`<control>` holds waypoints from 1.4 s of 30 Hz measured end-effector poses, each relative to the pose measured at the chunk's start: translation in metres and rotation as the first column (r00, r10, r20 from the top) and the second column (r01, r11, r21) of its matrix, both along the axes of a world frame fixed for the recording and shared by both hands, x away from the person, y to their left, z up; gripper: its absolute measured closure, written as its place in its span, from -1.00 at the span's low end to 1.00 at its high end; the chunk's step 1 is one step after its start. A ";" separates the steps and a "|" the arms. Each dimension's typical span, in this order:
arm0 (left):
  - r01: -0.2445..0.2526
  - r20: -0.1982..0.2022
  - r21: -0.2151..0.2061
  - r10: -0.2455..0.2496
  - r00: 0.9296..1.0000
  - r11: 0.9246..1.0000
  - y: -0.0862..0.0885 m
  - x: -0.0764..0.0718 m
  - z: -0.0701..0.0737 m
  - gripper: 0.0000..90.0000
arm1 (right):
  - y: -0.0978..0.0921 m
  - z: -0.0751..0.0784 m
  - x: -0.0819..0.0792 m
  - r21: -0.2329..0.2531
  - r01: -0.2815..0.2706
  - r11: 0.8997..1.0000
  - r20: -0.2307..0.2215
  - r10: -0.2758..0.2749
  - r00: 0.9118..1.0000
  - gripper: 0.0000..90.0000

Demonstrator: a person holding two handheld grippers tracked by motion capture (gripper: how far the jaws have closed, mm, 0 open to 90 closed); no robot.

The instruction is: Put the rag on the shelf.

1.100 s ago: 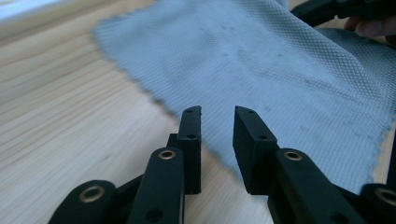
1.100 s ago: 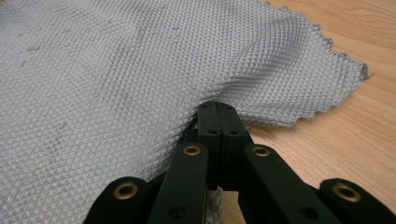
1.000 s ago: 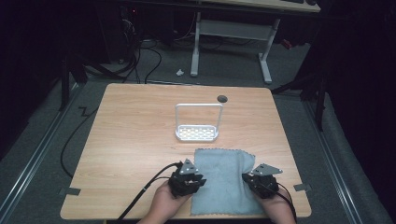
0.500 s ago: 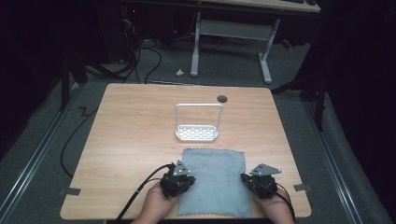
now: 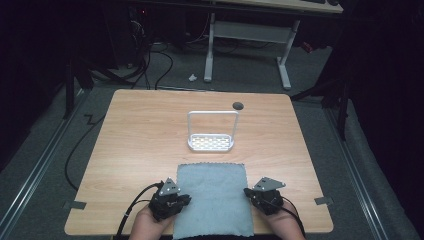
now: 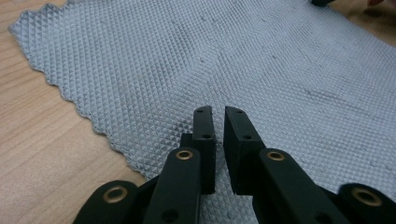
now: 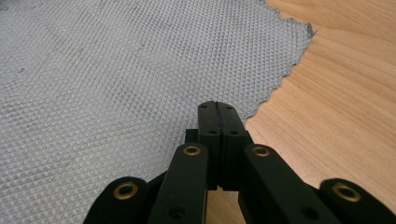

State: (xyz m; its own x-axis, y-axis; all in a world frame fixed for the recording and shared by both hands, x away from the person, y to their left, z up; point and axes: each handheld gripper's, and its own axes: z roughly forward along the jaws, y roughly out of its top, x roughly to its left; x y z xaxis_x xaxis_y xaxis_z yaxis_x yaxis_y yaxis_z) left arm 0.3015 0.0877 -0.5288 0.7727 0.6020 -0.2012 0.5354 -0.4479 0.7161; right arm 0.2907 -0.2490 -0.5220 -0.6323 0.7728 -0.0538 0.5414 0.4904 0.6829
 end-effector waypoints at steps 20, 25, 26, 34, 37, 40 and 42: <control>-0.267 0.006 -0.039 0.268 0.963 0.963 0.022 0.092 -0.002 0.49 | -0.023 0.007 -0.001 0.082 0.046 0.996 0.055 -0.051 0.997 0.75; -0.265 0.001 -0.048 0.265 0.964 0.963 0.018 0.094 -0.004 0.70 | -0.026 0.006 0.000 0.088 0.057 0.994 0.057 -0.062 0.996 0.73; -0.256 0.012 -0.041 0.257 0.966 0.966 0.016 0.093 -0.005 0.70 | -0.026 0.006 0.000 0.088 0.055 0.995 0.060 -0.061 0.996 0.72; -0.253 -0.018 -0.074 0.252 0.967 0.965 0.017 0.095 -0.008 0.98 | -0.020 0.005 0.008 0.145 0.095 0.985 0.053 -0.103 0.993 0.56; -0.254 -0.016 -0.075 0.253 0.967 0.964 0.017 0.094 -0.008 0.98 | -0.014 0.008 0.020 0.164 0.136 0.977 0.040 -0.144 0.989 0.54; -0.252 -0.022 -0.079 0.251 0.968 0.964 0.017 0.095 -0.008 0.98 | -0.008 0.010 0.032 0.142 0.161 0.977 0.048 -0.169 0.984 0.53; -0.255 -0.025 -0.083 0.254 0.967 0.963 0.018 0.095 -0.008 0.98 | -0.003 0.008 0.054 0.142 0.194 0.971 0.024 -0.199 0.980 0.53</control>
